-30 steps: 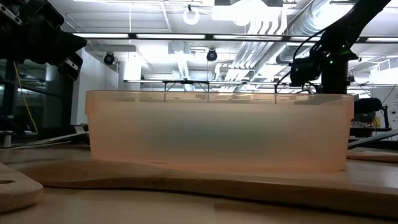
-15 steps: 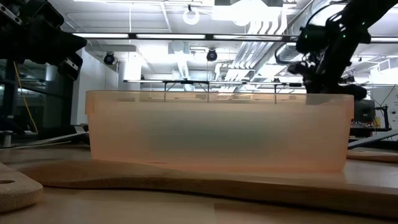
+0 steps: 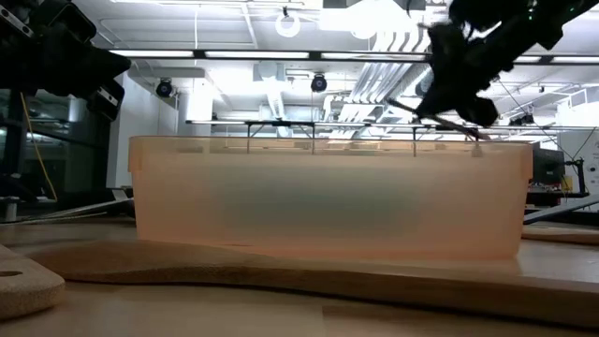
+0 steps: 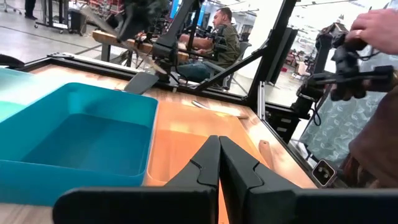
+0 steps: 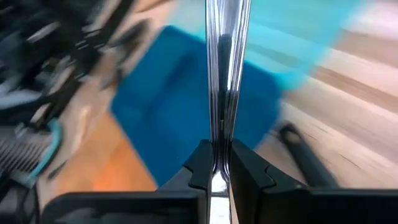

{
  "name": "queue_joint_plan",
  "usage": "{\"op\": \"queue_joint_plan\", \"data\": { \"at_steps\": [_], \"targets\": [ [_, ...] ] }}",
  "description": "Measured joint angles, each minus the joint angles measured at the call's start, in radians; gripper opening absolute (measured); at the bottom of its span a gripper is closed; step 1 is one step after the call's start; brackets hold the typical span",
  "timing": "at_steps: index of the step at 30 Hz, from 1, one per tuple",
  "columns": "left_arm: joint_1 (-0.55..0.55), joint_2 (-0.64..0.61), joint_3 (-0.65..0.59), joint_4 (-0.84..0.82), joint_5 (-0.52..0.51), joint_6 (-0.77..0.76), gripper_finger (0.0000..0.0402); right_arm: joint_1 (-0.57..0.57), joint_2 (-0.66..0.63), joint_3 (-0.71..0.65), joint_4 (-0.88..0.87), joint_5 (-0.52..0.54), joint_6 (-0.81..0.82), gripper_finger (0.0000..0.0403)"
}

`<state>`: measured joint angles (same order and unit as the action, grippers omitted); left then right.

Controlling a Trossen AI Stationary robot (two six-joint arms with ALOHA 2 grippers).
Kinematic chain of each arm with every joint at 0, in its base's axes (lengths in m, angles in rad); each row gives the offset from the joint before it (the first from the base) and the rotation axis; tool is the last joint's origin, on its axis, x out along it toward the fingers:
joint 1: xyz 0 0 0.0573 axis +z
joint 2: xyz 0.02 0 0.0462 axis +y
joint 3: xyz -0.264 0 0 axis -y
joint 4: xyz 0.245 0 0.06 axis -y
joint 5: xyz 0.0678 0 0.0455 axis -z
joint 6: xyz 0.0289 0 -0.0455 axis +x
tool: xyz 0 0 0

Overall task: Pick & Place Kitchen Items
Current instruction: Put the silver knife into the orange bin

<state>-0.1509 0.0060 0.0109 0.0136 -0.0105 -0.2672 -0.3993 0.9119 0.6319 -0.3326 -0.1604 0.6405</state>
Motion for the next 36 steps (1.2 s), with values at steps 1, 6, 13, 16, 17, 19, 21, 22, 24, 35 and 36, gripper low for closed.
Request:
{"op": "queue_joint_plan", "data": {
  "at_steps": [1,6,13,16,17,19,21,22,24,35,36],
  "targets": [
    [0.0,0.0,0.0,0.0,0.0,0.0,0.0,0.027,0.0,0.0,0.021,0.0,-0.019,0.0026],
    [0.0,0.0,0.0,0.0,0.0,0.0,0.0,0.156,0.018,0.001,0.099,-0.007,-0.071,0.0026],
    [0.0,0.0,0.0,0.0,0.0,0.0,0.0,0.286,0.098,0.028,0.122,-0.062,-0.139,0.0025],
    [0.0,0.0,0.0,0.0,0.0,0.0,0.0,0.331,0.153,0.089,0.102,-0.066,-0.189,0.0025],
    [0.0,0.0,0.0,0.0,0.0,0.0,0.0,0.342,0.173,0.111,0.098,-0.069,-0.207,0.0025],
    [0.0,0.0,0.0,0.0,0.0,0.0,0.0,0.363,0.219,0.158,0.091,-0.069,-0.239,0.0025],
    [0.0,0.0,0.0,0.0,0.0,0.0,0.0,0.384,0.272,0.203,0.069,-0.067,-0.268,0.0025],
    [0.0,0.0,0.0,0.0,0.0,0.0,0.0,0.394,0.3,0.228,0.059,-0.067,-0.278,0.0025],
    [0.0,0.0,0.0,0.0,0.0,0.0,0.0,0.411,0.354,0.276,0.045,-0.059,-0.291,0.0025],
    [0.0,0.0,0.0,0.0,0.0,0.0,0.0,0.463,0.617,0.456,0.044,-0.048,-0.168,0.0025],
    [0.0,0.0,0.0,0.0,0.0,0.0,0.0,0.468,0.634,0.46,0.046,-0.048,-0.156,0.0025]
  ]
}}
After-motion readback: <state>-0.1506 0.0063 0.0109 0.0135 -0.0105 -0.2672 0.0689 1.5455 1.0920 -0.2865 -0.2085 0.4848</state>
